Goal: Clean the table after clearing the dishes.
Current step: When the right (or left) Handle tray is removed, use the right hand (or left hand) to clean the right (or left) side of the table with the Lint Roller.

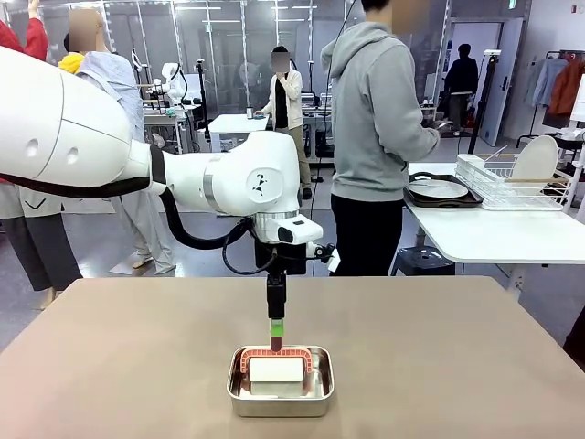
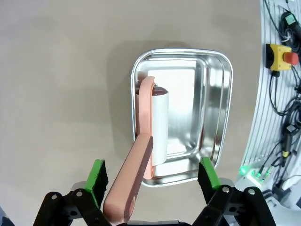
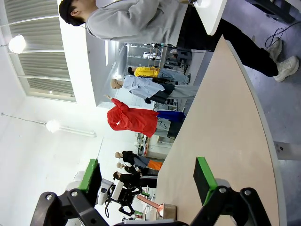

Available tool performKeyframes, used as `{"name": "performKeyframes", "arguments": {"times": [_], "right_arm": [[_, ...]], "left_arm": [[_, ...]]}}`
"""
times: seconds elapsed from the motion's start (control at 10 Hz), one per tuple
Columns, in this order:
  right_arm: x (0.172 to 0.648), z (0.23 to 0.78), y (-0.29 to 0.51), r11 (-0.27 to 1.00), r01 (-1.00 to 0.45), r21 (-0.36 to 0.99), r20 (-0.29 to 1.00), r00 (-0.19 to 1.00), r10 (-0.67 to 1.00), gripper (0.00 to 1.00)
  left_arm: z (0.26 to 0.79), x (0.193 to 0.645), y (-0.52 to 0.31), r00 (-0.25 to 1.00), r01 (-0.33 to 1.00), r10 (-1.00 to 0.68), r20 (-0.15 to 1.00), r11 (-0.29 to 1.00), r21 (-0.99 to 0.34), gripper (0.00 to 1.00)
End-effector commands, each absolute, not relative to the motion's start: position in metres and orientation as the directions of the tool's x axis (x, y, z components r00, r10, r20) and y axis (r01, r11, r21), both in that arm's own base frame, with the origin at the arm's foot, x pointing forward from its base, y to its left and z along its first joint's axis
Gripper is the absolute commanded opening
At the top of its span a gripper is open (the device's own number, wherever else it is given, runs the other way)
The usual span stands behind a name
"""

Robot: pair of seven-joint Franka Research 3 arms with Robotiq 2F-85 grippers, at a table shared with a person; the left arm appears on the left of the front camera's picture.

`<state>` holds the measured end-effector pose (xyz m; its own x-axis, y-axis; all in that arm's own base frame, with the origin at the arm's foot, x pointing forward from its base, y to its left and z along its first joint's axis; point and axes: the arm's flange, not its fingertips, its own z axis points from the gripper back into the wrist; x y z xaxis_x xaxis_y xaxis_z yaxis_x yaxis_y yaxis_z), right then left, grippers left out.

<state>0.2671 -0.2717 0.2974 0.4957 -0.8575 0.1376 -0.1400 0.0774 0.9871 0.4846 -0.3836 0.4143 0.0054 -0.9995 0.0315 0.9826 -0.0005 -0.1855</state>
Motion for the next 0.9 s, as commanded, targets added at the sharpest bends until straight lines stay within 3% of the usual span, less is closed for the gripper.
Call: {"name": "performKeyframes", "arguments": {"times": [0.0, 0.1, 0.4, 0.5, 0.6, 0.8], "right_arm": [[0.262, 0.301, -0.266, 0.091, -0.139, 0.986, 0.149, 0.504, -0.851, 1.0], [0.262, 0.301, -0.266, 0.091, -0.139, 0.986, 0.149, 0.504, -0.851, 1.0], [0.262, 0.301, -0.266, 0.091, -0.139, 0.986, 0.149, 0.504, -0.851, 1.0], [0.262, 0.301, -0.266, 0.091, -0.139, 0.986, 0.149, 0.504, -0.851, 1.0], [0.262, 0.301, -0.266, 0.091, -0.139, 0.986, 0.149, 0.504, -0.851, 1.0], [0.262, 0.301, -0.266, 0.091, -0.139, 0.986, 0.149, 0.504, -0.851, 1.0]], "left_arm": [[0.413, 0.48, -0.378, 0.025, 0.979, -0.999, 0.03, 0.018, -0.205, 0.39], [0.414, 0.48, -0.378, 0.028, 0.979, -0.999, 0.03, 0.022, -0.204, 0.02], [0.416, 0.479, -0.377, 0.044, 0.976, -0.998, 0.036, 0.035, -0.213, 0.0], [0.417, 0.478, -0.377, 0.047, 0.977, -0.998, 0.034, 0.039, -0.209, 0.06], [0.418, 0.478, -0.376, 0.051, 0.978, -0.998, 0.027, 0.045, -0.205, 0.0], [0.428, 0.474, -0.372, 0.067, 0.978, -0.997, 0.041, 0.057, -0.201, 0.0]]}}
